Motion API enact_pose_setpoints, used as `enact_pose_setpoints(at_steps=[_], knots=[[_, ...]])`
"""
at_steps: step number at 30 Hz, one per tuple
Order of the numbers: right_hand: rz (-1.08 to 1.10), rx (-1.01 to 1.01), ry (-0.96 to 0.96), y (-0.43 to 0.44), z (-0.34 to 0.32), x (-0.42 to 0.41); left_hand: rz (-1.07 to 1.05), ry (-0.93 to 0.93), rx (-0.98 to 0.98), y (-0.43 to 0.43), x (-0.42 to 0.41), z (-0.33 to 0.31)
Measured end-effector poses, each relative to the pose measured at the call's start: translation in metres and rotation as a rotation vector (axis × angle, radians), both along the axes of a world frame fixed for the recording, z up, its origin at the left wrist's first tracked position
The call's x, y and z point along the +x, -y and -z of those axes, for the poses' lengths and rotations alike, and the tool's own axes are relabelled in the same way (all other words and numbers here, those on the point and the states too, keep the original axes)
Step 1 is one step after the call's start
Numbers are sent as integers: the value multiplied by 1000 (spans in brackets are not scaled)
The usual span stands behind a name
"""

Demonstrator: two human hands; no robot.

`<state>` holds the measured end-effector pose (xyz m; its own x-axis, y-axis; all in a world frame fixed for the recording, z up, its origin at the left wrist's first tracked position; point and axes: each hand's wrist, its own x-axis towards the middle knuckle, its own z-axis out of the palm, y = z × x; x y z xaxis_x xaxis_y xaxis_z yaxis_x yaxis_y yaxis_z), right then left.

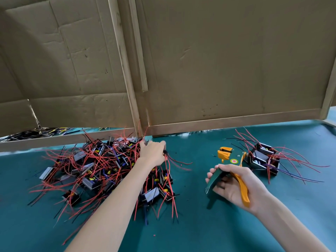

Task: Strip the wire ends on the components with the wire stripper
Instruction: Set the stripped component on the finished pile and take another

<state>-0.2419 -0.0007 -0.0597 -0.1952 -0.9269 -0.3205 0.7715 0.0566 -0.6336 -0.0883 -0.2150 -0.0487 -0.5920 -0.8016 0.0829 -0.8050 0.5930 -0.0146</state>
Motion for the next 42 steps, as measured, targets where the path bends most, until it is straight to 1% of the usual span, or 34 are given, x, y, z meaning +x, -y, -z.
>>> enact_pose_setpoints(at_steps=[3, 5, 7, 8, 9, 11, 13, 16, 18, 21, 23, 25, 28, 29, 30, 34, 35, 37, 41, 42], knots=[[3, -4, -6, 0, 0, 0, 82, -225, -19, -10, -2, -2], [6, -5, -9, -1, 0, 0, 172, -465, -24, -19, -4, -8], [14, -7, -10, 0, 1, 0, 253, -715, 39, -32, -6, -18], [17, -5, -8, 0, 0, 0, 290, -809, 69, -39, -6, -25], [18, -5, -5, 0, 1, 0, 327, -873, 80, -45, -6, -31], [16, -2, 1, 0, 1, 0, 388, -932, 70, -60, -4, -41], [18, 5, 9, 0, 1, 1, 417, -931, 58, -73, 0, -48], [19, 12, 20, 0, 1, 2, 384, -829, 68, -81, 8, -47], [18, 13, 18, 0, 1, 2, 296, -779, 148, -84, 11, -40], [19, 13, 16, 1, 1, 2, 110, -816, 298, -91, 14, -25], [16, 11, 15, 0, 2, 1, 4, -767, 428, -96, 14, -16], [14, 11, 16, 0, 3, 1, -59, -723, 619, -98, 13, -13], [15, 9, 19, 0, 4, -1, -152, -756, 949, -96, 11, -19], [17, 10, 19, 0, 4, -1, -151, -755, 1024, -95, 12, -22], [19, 12, 18, 0, 4, -1, -107, -744, 1067, -95, 12, -23], [23, 15, 18, 1, 5, -2, 153, -571, 897, -91, 16, -17], [23, 16, 18, 1, 5, -3, 178, -562, 871, -92, 17, -14], [22, 18, 16, 0, 5, -3, 199, -624, 802, -93, 16, -7], [26, 15, 11, 1, 4, -2, 214, -747, 509, -93, 11, -6], [26, 13, 8, 1, 3, -2, 230, -790, 475, -93, 10, -9]])
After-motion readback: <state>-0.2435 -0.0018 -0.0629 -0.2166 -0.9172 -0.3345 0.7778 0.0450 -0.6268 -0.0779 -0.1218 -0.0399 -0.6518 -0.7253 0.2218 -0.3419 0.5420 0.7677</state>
